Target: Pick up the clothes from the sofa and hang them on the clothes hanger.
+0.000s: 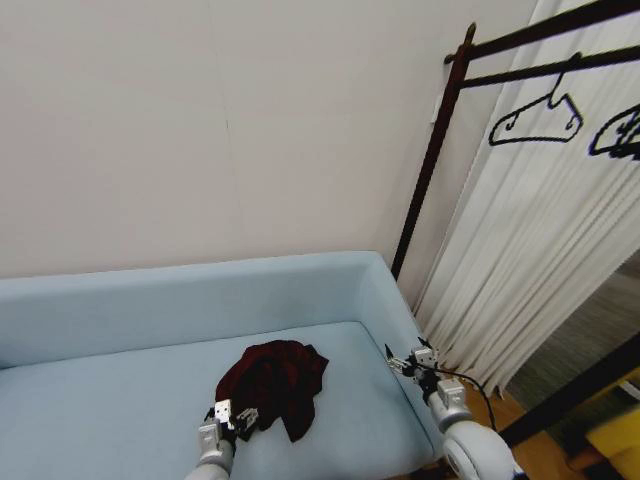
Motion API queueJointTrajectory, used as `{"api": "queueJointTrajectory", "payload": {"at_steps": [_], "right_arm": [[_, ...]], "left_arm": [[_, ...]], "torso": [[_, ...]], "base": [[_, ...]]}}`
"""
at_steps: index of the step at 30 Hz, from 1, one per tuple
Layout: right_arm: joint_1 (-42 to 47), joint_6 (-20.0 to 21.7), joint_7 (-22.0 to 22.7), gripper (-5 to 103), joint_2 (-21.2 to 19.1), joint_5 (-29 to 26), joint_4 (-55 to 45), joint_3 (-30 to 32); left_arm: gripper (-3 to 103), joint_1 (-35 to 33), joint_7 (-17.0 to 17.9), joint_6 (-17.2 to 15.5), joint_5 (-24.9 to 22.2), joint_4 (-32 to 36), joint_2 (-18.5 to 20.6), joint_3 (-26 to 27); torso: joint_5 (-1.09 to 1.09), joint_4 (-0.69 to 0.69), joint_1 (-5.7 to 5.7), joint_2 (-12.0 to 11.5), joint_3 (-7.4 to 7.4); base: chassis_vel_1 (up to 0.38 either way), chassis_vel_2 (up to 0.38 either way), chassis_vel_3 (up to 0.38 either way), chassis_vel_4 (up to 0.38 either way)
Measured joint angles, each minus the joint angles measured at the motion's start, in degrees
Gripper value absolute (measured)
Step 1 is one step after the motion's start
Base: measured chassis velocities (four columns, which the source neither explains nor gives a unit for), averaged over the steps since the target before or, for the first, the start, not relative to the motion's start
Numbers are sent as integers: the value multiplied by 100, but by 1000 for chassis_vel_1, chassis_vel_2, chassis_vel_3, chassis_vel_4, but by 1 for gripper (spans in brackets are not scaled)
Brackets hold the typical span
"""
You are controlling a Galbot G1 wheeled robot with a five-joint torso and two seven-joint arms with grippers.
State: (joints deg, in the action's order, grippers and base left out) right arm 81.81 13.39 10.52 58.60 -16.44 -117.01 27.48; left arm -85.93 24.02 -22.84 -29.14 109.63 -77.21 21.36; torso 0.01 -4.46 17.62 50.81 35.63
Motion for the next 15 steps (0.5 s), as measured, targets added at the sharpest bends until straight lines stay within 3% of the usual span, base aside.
{"api": "queueJointTrajectory", "payload": {"at_steps": [13, 15], "right_arm": [[46, 38, 136, 100, -98, -61, 22, 30], [48, 51, 147, 100, -104, -61, 20, 46]], "left_arm": [[103, 458, -39, 41, -119, -628, -139, -191], [99, 490, -39, 43, -127, -683, -155, -207]], "torso": [[0, 0, 0, 0, 0], [-1, 0, 0, 0, 0]], "base": [[0, 0, 0, 0], [0, 0, 0, 0]]}}
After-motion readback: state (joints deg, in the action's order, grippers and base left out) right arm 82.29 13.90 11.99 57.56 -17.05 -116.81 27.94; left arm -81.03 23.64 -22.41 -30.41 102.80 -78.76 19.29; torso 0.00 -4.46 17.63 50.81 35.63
